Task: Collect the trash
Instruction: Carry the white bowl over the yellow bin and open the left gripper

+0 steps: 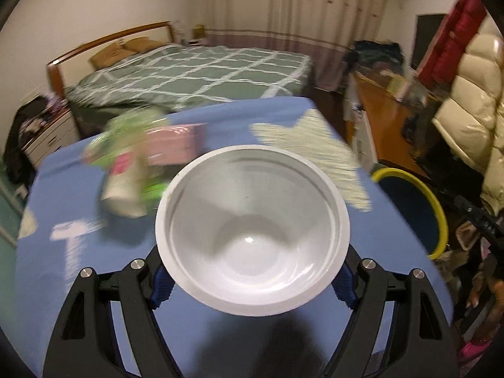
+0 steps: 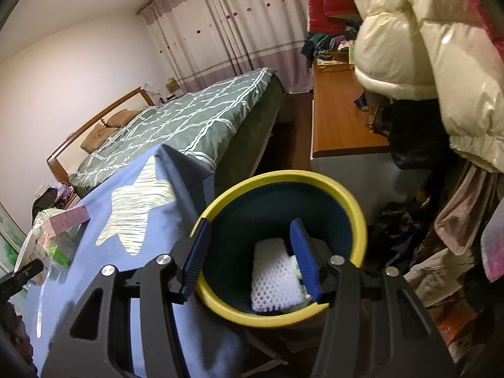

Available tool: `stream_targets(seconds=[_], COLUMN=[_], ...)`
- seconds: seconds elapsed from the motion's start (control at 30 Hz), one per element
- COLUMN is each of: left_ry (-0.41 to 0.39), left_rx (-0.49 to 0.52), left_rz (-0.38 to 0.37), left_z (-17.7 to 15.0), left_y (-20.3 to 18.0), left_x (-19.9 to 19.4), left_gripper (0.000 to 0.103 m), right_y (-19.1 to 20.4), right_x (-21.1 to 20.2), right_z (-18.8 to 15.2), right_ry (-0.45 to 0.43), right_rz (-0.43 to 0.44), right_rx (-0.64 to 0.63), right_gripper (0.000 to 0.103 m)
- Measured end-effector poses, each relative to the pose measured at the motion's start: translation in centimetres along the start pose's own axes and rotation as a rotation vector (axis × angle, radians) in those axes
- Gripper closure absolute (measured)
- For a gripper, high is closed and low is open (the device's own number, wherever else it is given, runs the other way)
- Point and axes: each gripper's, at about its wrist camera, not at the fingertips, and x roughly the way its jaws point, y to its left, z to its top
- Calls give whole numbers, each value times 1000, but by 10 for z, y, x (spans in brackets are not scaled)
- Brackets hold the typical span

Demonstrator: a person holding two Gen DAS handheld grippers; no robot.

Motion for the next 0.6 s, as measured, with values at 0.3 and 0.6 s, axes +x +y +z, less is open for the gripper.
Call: stream_targets(seconds=[0.3, 0.6], left_ry=[29, 114], left_rx=[158, 302], left_rz=[-123, -210], left_z=[45, 64], left_y=[-128, -240], left_x=[42, 103], left_gripper=[25, 25], right_y=[-35, -73], right_x=[-8, -21], right_z=[4, 5], right_ry=[-18, -37], right_rz=[-44, -159], right_rx=[11, 14], right_gripper=[52, 52])
